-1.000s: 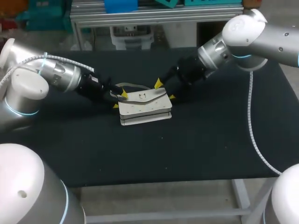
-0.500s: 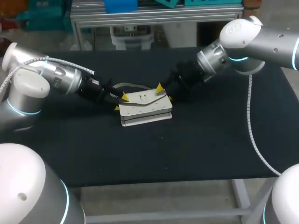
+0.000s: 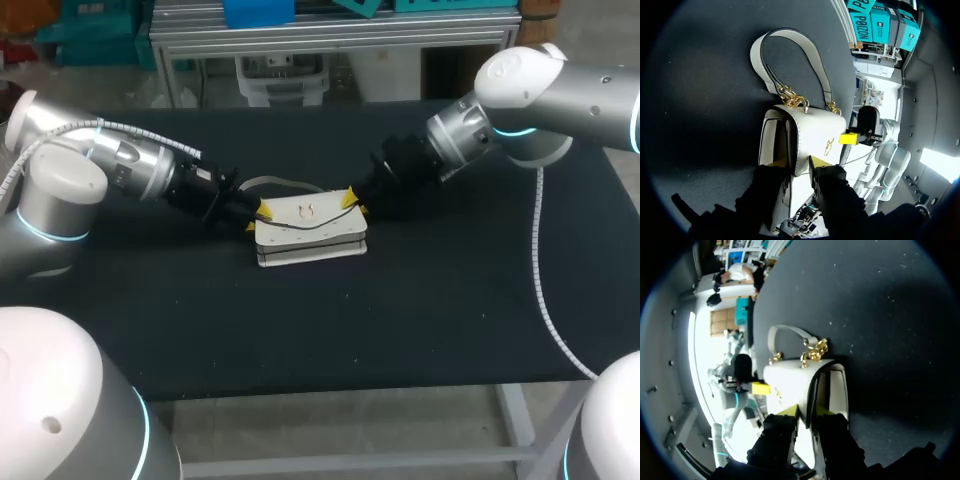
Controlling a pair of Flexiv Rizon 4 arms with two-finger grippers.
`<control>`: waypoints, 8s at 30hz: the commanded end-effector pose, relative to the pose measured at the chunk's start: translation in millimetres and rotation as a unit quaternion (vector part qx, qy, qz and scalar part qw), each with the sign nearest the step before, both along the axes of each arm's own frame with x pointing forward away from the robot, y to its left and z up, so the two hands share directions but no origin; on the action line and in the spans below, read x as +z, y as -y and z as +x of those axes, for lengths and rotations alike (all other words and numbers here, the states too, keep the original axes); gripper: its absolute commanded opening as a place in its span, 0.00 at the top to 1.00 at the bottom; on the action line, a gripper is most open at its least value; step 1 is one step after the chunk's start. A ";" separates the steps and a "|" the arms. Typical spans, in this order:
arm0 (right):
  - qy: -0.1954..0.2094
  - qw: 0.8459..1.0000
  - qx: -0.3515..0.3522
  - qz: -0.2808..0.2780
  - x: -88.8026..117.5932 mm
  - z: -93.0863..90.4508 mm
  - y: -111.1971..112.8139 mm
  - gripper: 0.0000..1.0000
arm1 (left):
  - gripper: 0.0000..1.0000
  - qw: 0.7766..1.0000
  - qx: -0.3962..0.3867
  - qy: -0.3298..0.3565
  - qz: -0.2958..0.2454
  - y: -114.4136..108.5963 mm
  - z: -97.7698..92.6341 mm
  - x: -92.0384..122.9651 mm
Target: Pick up the bag, open it, inspect its contents, close it, and place it on the opposite side
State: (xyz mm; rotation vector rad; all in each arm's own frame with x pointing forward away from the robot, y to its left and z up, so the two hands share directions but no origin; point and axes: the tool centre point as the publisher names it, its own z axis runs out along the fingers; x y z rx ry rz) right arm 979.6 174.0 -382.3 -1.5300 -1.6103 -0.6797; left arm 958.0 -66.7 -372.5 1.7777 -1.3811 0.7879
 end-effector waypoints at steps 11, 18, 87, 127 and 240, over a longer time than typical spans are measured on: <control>0.023 0.999 -0.036 -0.008 3.0 -14.0 -11.0 0.33 | 0.55 1.000 -0.004 0.009 -0.003 13.1 1.1 0.7; 0.008 0.999 -0.049 -0.006 -11.8 -12.7 -10.8 0.53 | 0.77 1.000 0.005 -0.015 -0.005 14.8 12.3 -12.3; 0.053 0.994 -0.098 0.014 5.6 -5.3 -0.2 0.58 | 0.35 0.998 0.013 0.039 -0.054 12.8 4.6 11.0; 0.071 0.994 -0.081 -0.017 20.1 -12.0 12.6 0.00 | 0.00 0.993 0.084 0.043 0.066 -9.5 -14.8 33.1; 0.124 0.946 -0.137 -0.265 13.9 105.7 343.4 1.00 | 0.00 0.904 -0.023 0.013 0.428 -244.9 65.8 57.2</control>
